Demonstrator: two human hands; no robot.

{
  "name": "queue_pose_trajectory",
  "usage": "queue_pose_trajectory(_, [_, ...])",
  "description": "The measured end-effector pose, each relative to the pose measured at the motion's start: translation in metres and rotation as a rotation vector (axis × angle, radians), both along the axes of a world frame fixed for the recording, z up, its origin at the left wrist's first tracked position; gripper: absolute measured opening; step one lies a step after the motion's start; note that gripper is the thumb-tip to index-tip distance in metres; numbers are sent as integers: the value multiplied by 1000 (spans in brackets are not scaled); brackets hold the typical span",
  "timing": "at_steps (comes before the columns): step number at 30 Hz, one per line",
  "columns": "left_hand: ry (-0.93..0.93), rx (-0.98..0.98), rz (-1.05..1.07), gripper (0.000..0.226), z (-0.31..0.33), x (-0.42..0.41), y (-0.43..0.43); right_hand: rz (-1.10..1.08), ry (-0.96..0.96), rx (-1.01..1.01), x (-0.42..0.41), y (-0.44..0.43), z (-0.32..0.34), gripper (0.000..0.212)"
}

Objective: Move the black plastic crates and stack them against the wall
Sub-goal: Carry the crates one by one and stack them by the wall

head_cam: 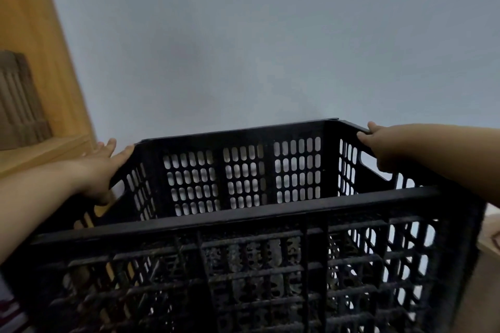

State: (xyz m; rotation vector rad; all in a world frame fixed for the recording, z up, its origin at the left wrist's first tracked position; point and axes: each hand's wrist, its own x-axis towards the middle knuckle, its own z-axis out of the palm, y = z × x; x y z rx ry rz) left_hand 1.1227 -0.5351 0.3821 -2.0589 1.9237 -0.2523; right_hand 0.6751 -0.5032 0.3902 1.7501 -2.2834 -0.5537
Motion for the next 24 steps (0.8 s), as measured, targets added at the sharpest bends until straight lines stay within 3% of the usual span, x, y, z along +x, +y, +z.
queue_pose_trajectory(24, [18, 40, 18, 112, 0, -4, -1, 6, -114, -7, -16, -17, -6, 90])
